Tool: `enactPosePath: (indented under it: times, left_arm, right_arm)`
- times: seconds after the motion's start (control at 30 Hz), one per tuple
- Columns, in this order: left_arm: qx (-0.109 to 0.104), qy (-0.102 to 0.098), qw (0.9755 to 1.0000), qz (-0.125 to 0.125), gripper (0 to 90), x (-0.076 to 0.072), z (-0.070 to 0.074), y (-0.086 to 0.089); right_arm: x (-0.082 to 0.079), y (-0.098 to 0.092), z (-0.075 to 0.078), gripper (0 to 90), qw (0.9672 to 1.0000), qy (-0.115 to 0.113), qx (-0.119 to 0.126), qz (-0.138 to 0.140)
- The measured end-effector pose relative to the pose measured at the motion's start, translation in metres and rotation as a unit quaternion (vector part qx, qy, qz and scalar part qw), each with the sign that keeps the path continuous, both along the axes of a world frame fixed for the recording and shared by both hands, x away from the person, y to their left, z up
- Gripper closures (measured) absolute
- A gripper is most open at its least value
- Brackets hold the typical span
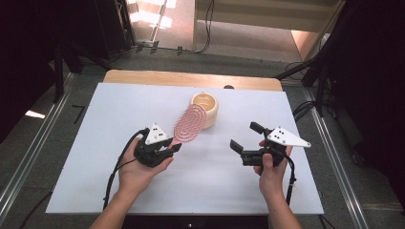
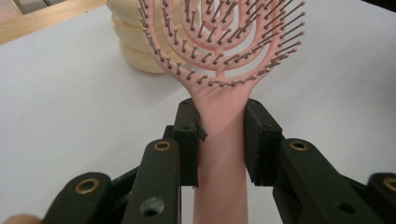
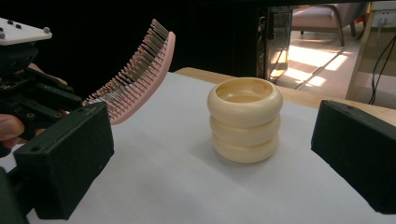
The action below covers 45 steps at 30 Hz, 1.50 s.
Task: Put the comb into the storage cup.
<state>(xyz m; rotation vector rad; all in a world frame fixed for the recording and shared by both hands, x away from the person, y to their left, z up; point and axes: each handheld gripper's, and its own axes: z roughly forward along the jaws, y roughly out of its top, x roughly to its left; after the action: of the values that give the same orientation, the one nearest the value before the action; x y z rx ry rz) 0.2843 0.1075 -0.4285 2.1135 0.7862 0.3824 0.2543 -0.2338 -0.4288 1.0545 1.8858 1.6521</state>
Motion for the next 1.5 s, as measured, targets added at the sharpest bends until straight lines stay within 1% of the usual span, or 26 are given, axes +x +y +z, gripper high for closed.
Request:
enactPosePath:
  times: [0.03,0.1,0.17,0.27,0.37,0.43,0.47,0.53,0.63,0.77,0.83,0.97,1.07,1.17,1.3,1.33,1.4,1.43,1.5]
  left_arm:
    - [0.000,-0.003,1.0000,0.000,71.2,0.000,0.000,-0.001]
    - [-0.008,-0.007,0.9999,-0.005,71.1,-0.001,-0.001,-0.001]
    - [-0.007,-0.014,0.9999,-0.007,71.1,-0.002,-0.001,-0.002]
    - [-0.013,-0.026,0.9995,-0.008,71.2,-0.004,-0.003,-0.005]
    - [-0.016,-0.030,0.9994,-0.010,71.2,-0.005,-0.005,-0.007]
    - [-0.019,-0.023,0.9994,-0.016,71.1,-0.005,-0.007,-0.009]
    - [-0.015,-0.027,0.9994,-0.018,71.2,-0.006,-0.008,-0.010]
    - [-0.016,-0.024,0.9994,-0.020,71.2,-0.007,-0.011,-0.011]
    - [-0.018,-0.027,0.9992,-0.023,71.2,-0.008,-0.015,-0.013]
    - [-0.017,-0.037,0.9988,-0.027,71.2,-0.012,-0.015,-0.017]
    - [-0.019,-0.041,0.9986,-0.028,71.2,-0.014,-0.016,-0.018]
    - [-0.021,-0.047,0.9982,-0.031,71.2,-0.017,-0.017,-0.023]
    - [-0.018,-0.052,0.9979,-0.036,71.1,-0.020,-0.019,-0.028]
    - [-0.017,-0.055,0.9976,-0.039,71.2,-0.022,-0.020,-0.032]
    - [-0.018,-0.063,0.9969,-0.044,71.2,-0.026,-0.021,-0.036]
    - [-0.018,-0.065,0.9967,-0.045,71.2,-0.027,-0.021,-0.037]
    - [-0.019,-0.071,0.9962,-0.046,71.2,-0.029,-0.022,-0.039]
    - [-0.020,-0.073,0.9961,-0.044,71.2,-0.030,-0.022,-0.040]
    - [-0.019,-0.077,0.9958,-0.045,71.1,-0.031,-0.022,-0.041]
  right_arm:
    - [0.002,0.002,0.001,0.0,1.0000,-0.002,-0.003,0.003]
    - [0.004,0.005,0.002,0.0,1.0000,-0.004,-0.007,0.006]
    - [0.006,0.008,0.002,0.0,0.9999,-0.003,-0.005,0.011]
    - [0.007,0.010,0.002,0.0,0.9998,-0.006,0.004,0.018]
    - [0.006,0.016,0.004,0.0,0.9996,-0.007,0.003,0.027]
    - [0.004,0.018,0.004,0.0,0.9994,-0.006,0.006,0.033]
    - [0.004,0.020,0.003,0.0,0.9993,-0.002,0.008,0.036]
    - [0.003,0.024,0.002,0.0,0.9991,0.002,0.010,0.040]
    - [0.001,0.033,0.000,0.0,0.9988,0.014,0.008,0.046]
    - [0.002,0.043,-0.004,0.0,0.9979,0.030,0.026,0.051]
    - [0.002,0.047,-0.005,0.0,0.9975,0.036,0.029,0.054]
    - [0.002,0.055,-0.006,0.0,0.9967,0.043,0.035,0.059]
    - [0.002,0.059,-0.006,0.0,0.9955,0.049,0.048,0.065]
    - [0.002,0.061,-0.007,0.0,0.9953,0.050,0.052,0.064]
    - [0.002,0.063,-0.007,0.0,0.9944,0.060,0.065,0.058]
    - [0.002,0.063,-0.008,0.0,0.9939,0.064,0.070,0.055]
    - [0.004,0.063,-0.009,0.0,0.9915,0.071,0.092,0.058]
    - [0.004,0.063,-0.009,2.6,0.9907,0.076,0.099,0.053]
    - [0.004,0.063,-0.009,4.7,0.9891,0.080,0.114,0.047]
